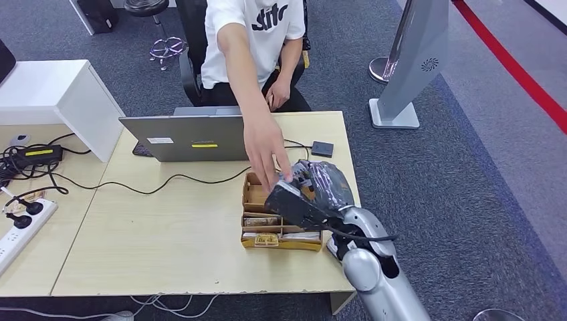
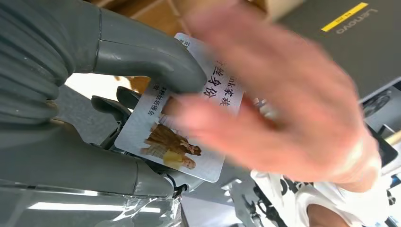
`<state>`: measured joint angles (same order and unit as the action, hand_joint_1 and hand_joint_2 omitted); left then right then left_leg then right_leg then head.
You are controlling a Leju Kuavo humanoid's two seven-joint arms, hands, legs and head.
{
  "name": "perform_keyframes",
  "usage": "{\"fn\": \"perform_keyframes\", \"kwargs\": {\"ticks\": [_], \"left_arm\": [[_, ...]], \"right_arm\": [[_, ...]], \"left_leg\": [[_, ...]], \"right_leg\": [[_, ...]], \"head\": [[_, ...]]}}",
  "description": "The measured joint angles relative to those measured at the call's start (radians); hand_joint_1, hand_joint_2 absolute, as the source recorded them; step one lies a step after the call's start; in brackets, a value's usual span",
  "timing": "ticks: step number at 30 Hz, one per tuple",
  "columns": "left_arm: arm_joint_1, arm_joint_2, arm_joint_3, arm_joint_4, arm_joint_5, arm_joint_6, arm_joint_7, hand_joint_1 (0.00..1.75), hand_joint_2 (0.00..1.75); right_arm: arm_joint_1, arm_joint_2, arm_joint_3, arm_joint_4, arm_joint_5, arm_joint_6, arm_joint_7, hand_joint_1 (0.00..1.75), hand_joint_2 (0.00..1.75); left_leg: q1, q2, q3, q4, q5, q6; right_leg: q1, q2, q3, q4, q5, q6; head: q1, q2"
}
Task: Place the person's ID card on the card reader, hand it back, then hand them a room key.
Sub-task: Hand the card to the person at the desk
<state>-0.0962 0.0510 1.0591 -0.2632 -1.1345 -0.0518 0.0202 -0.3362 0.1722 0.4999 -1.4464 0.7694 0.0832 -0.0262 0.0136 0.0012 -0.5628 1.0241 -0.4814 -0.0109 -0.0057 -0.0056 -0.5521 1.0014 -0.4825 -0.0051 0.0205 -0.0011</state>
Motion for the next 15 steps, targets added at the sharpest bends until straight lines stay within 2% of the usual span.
{"fn": "perform_keyframes", "kwargs": {"ticks": [3,4,9,15], "left_arm": [[-0.006,0.0,-0.008,0.0,-0.011,0.0,0.002,0.0,1.75],[-0.008,0.0,-0.01,0.0,-0.014,0.0,0.003,0.0,1.75],[-0.011,-0.001,-0.011,0.001,-0.021,0.0,0.003,0.0,1.75],[-0.011,-0.001,-0.011,0.001,-0.021,0.001,0.003,0.0,1.75]], "right_arm": [[-0.056,0.03,-0.003,0.062,-0.035,0.004,0.016,0.38,1.75],[-0.066,0.038,-0.004,0.076,-0.052,0.003,0.014,0.14,1.75],[-0.085,0.06,-0.006,0.11,-0.093,-0.001,0.003,0.0,1.75],[-0.081,0.067,-0.01,0.109,-0.108,-0.017,-0.011,0.0,1.75]], "left_leg": [[0.0,0.0,0.0,0.0,0.0,0.0],[0.0,0.0,0.0,0.0,0.0,0.0],[0.0,0.0,-0.001,0.0,0.0,0.0],[0.0,0.0,-0.003,0.0,0.0,0.0]], "right_leg": [[0.0,0.0,0.0,0.0,0.0,0.0],[0.0,0.0,0.0,0.0,0.0,0.0],[0.0,0.001,-0.001,0.0,0.0,0.0],[0.0,0.0,-0.003,0.0,0.0,0.0]], "head": [[0.0,0.0],[0.0,0.0],[0.0,0.0],[0.0,0.0]]}}
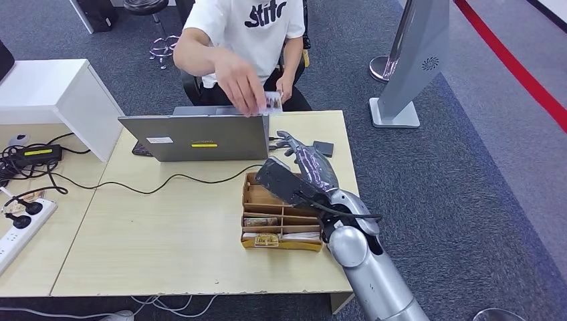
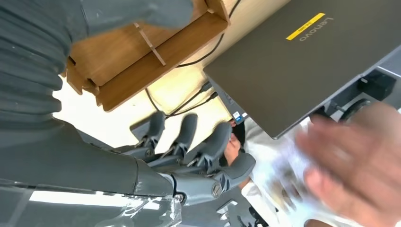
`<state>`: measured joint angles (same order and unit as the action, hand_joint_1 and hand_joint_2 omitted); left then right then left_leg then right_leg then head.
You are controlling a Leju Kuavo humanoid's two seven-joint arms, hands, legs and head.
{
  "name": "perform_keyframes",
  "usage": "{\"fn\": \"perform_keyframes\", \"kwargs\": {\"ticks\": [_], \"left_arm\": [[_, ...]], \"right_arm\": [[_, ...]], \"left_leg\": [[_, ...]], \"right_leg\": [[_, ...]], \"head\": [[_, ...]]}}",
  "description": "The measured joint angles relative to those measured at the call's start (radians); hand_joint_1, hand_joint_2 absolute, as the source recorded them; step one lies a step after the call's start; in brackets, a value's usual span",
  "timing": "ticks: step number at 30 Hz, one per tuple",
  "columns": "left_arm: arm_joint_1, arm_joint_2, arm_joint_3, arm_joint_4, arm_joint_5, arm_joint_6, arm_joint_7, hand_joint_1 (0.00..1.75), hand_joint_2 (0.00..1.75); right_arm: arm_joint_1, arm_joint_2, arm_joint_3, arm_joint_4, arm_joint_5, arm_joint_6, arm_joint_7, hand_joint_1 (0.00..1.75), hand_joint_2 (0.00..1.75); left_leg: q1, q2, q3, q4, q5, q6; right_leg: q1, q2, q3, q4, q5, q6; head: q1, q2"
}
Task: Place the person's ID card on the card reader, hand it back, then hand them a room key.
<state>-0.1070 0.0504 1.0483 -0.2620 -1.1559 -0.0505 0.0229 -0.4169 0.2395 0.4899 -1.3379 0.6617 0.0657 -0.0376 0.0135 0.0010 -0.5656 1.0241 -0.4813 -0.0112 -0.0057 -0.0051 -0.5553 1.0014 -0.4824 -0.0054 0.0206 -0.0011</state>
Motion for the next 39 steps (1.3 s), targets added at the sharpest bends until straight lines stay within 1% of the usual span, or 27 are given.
{"fn": "perform_keyframes", "kwargs": {"ticks": [3,6,9,12,17,20,25,31,33,36,39], "left_arm": [[0.003,0.0,0.0,0.0,0.006,0.001,0.0,0.0,1.75],[0.008,0.0,0.0,0.0,0.016,0.002,0.0,0.0,1.75],[0.013,-0.001,0.0,0.0,0.025,0.004,-0.001,0.0,1.75],[0.016,-0.002,0.001,0.0,0.03,0.007,-0.001,0.0,1.75],[0.017,-0.002,0.002,0.0,0.034,0.007,-0.002,0.0,1.75],[0.017,-0.002,0.002,0.0,0.034,0.007,-0.002,0.0,1.75],[0.017,-0.002,0.002,0.0,0.034,0.007,-0.002,0.0,1.75],[0.017,-0.003,0.002,0.0,0.034,0.008,-0.002,0.0,1.75],[0.017,-0.005,0.005,0.0,0.033,0.008,-0.004,0.0,1.75],[0.016,-0.01,0.01,0.0,0.021,0.008,-0.011,0.0,1.75],[0.015,-0.011,0.01,0.0,0.009,0.007,-0.018,0.0,1.75]], "right_arm": [[0.031,-0.001,0.001,-0.062,0.011,-0.02,-0.023,0.0,1.75],[0.091,-0.012,0.016,-0.175,0.055,-0.062,-0.058,0.0,1.75],[0.17,-0.043,0.056,-0.298,0.108,-0.125,-0.104,0.0,1.75],[0.24,-0.087,0.104,-0.395,0.157,-0.18,-0.148,0.0,1.75],[0.318,-0.15,0.166,-0.478,0.187,-0.227,-0.19,0.0,1.75],[0.334,-0.168,0.181,-0.495,0.193,-0.234,-0.195,0.0,1.75],[0.336,-0.171,0.182,-0.498,0.196,-0.235,-0.196,0.0,1.75],[0.357,-0.197,0.202,-0.519,0.203,-0.24,-0.203,0.0,1.75],[0.377,-0.219,0.216,-0.513,0.252,-0.273,-0.216,0.0,1.75],[0.403,-0.261,0.248,-0.43,0.385,-0.352,-0.227,0.0,1.75],[0.38,-0.268,0.26,-0.338,0.45,-0.367,-0.209,0.0,1.75]], "left_leg": [[0.0,0.0,-0.001,0.0,0.0,0.0],[0.0,0.0,-0.002,0.0,0.0,0.0],[0.0,0.0,-0.003,0.0,-0.001,0.0],[0.0,0.0,-0.003,0.0,-0.001,0.0],[0.0,0.0,-0.004,0.0,-0.001,0.0],[0.0,0.0,-0.004,0.0,-0.001,0.0],[0.0,0.0,-0.004,0.0,-0.001,0.0],[0.0,0.0,-0.003,0.0,0.0,0.0],[0.0,0.0,-0.004,0.0,0.0,0.0],[0.0,0.0,-0.004,0.0,-0.001,0.0],[0.0,0.0,-0.004,0.0,0.0,0.0]], "right_leg": [[0.0,0.0,-0.001,0.0,0.0,0.0],[0.0,0.0,-0.002,0.0,0.0,0.0],[0.0,0.0,-0.003,0.0,0.0,0.0],[0.0,0.0,-0.004,0.0,0.0,0.0],[0.0,0.0,-0.004,0.0,0.0,0.0],[0.0,0.0,-0.004,0.0,0.0,0.0],[0.0,0.0,-0.004,0.0,0.0,0.0],[0.0,0.0,-0.003,0.0,0.0,0.0],[0.0,-0.001,-0.003,0.0,0.0,0.0],[0.0,0.0,-0.004,0.0,0.0,0.0],[0.0,0.0,-0.003,0.0,0.0,0.0]], "head": [[0.0,0.0],[0.0,0.0],[0.0,0.0],[0.0,0.0],[0.0,0.0],[0.0,0.0],[0.0,0.0],[0.0,0.0],[0.0,0.0],[0.0,0.0],[0.0,0.0]]}}
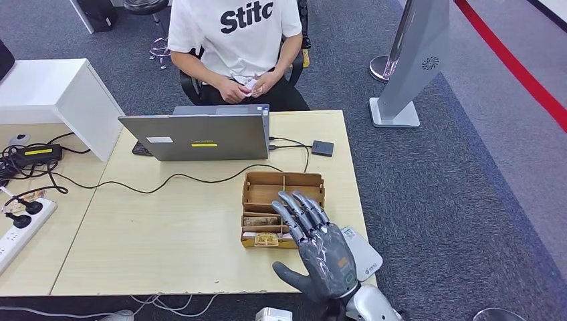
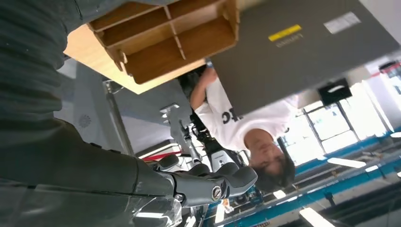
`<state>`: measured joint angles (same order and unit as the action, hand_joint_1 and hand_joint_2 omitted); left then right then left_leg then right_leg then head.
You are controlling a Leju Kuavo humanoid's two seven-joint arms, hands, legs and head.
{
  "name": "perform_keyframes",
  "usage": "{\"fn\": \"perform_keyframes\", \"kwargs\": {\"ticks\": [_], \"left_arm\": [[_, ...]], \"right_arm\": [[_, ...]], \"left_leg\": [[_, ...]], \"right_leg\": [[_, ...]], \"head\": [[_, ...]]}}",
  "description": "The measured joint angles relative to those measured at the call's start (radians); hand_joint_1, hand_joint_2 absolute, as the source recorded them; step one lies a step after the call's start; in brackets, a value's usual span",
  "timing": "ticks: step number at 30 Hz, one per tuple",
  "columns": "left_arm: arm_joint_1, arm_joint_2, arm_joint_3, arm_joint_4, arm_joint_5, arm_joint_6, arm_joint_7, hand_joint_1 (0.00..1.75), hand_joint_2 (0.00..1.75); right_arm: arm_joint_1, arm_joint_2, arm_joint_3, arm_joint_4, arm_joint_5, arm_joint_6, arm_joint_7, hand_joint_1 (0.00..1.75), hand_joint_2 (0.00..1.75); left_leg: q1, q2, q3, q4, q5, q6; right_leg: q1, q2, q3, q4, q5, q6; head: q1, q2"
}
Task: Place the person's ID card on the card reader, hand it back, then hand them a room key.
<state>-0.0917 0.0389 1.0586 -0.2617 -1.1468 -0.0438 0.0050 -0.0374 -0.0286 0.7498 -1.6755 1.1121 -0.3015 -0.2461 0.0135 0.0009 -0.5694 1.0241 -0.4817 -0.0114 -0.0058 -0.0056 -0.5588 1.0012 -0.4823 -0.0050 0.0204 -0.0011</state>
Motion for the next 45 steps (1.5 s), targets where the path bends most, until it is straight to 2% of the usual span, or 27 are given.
{"fn": "perform_keyframes", "kwargs": {"ticks": [5,8,19,30,45], "left_arm": [[-0.004,-0.004,0.0,0.0,-0.019,0.0,-0.004,0.0,1.75],[-0.006,-0.008,0.0,0.0,-0.029,0.0,-0.004,0.0,1.75],[-0.032,-0.02,0.0,0.0,-0.064,-0.005,0.013,0.0,1.75],[-0.039,-0.024,0.0,0.0,-0.075,-0.006,0.018,0.0,1.75],[-0.04,-0.024,0.0,0.0,-0.084,-0.006,0.018,0.0,1.75]], "right_arm": [[-0.074,0.017,0.002,0.214,0.02,-0.072,-0.014,0.0,1.75],[-0.103,0.037,-0.001,0.327,0.019,-0.079,-0.017,0.0,1.75],[-0.166,0.111,-0.042,0.56,-0.023,0.024,-0.016,0.0,1.75],[-0.184,0.152,-0.072,0.652,-0.016,0.013,-0.04,0.0,1.75],[-0.197,0.17,-0.079,0.675,-0.017,-0.017,-0.054,0.0,1.75]], "left_leg": [[0.0,0.0,0.0,0.0,0.002,0.0],[0.0,0.0,0.0,0.0,0.002,0.0],[0.0,0.0,0.0,0.0,0.002,0.0],[0.0,0.0,0.0,0.0,0.002,0.0],[0.0,0.0,0.0,0.0,0.002,0.0]], "right_leg": [[0.0,0.0,0.0,0.0,0.001,0.0],[0.0,0.0,0.0,0.0,0.001,0.0],[0.0,0.0,0.0,0.0,0.001,0.0],[0.0,0.0,-0.001,0.0,0.001,0.0],[0.0,0.0,-0.001,0.0,0.002,0.0]], "head": [[0.0,0.0],[0.0,0.0],[0.0,0.0],[0.0,0.0],[0.0,0.0]]}}
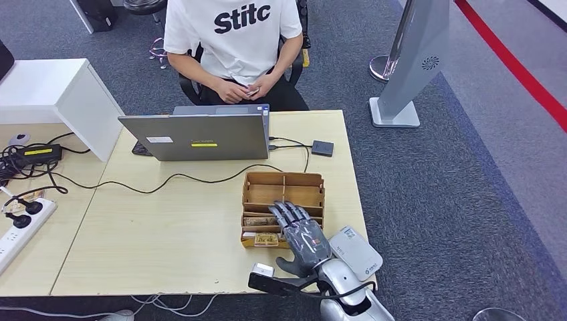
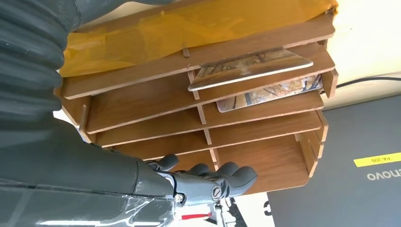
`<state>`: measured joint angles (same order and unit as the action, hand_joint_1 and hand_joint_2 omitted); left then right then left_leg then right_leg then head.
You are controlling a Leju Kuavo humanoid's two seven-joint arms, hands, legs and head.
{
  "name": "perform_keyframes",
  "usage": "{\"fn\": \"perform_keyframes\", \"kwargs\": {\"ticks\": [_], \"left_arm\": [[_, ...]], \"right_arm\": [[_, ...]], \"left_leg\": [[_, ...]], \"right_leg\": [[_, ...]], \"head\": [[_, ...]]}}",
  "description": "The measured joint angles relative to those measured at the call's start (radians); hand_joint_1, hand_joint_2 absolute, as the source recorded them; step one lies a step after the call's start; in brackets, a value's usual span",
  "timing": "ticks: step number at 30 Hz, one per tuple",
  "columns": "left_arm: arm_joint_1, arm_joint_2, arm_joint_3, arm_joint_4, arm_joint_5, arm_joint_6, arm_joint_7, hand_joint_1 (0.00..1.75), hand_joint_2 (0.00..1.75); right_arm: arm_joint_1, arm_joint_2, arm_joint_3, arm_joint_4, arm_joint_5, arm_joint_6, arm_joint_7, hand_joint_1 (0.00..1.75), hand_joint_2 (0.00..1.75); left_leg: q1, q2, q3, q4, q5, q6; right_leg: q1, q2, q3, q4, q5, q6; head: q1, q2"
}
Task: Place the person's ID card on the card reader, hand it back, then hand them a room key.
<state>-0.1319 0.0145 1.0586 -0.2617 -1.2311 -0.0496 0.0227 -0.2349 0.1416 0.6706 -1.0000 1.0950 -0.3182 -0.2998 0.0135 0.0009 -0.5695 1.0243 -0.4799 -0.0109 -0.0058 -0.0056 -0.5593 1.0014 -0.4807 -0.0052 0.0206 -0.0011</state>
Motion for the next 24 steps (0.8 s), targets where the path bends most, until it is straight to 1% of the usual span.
{"fn": "perform_keyframes", "kwargs": {"ticks": [24], "left_arm": [[-0.013,-0.006,0.0,0.0,-0.01,0.0,0.008,0.0,1.75]], "right_arm": [[-0.018,0.009,0.019,0.012,-0.017,-0.008,-0.016,0.0,1.75]], "left_leg": [[0.0,0.0,0.0,0.0,0.0,0.0]], "right_leg": [[0.0,0.0,0.0,0.0,0.0,0.0]], "head": [[0.0,0.0]]}}
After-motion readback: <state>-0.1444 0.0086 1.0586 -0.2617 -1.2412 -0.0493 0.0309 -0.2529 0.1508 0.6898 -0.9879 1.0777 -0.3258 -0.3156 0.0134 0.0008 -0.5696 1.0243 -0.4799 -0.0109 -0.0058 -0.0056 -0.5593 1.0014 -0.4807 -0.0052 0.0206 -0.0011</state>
